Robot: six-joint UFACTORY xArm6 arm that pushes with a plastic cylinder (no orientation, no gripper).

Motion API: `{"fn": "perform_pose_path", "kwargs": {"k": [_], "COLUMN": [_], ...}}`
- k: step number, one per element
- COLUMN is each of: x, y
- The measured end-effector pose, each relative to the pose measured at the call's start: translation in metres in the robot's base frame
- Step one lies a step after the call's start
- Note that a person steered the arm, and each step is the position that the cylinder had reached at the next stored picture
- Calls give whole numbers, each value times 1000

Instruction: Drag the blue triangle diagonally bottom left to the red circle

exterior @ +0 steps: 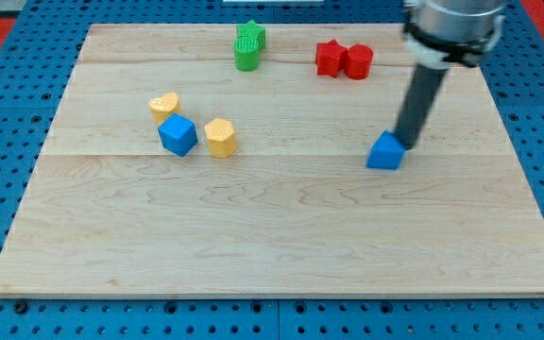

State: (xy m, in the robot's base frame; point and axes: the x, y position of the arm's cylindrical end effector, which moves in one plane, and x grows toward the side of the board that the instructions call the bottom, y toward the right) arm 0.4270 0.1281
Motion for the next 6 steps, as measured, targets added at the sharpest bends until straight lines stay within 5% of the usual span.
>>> {"fn": "perform_pose_path", "kwargs": {"k": [1, 3, 6], "x": [3, 24, 50], "y": [-61, 42, -113]}}
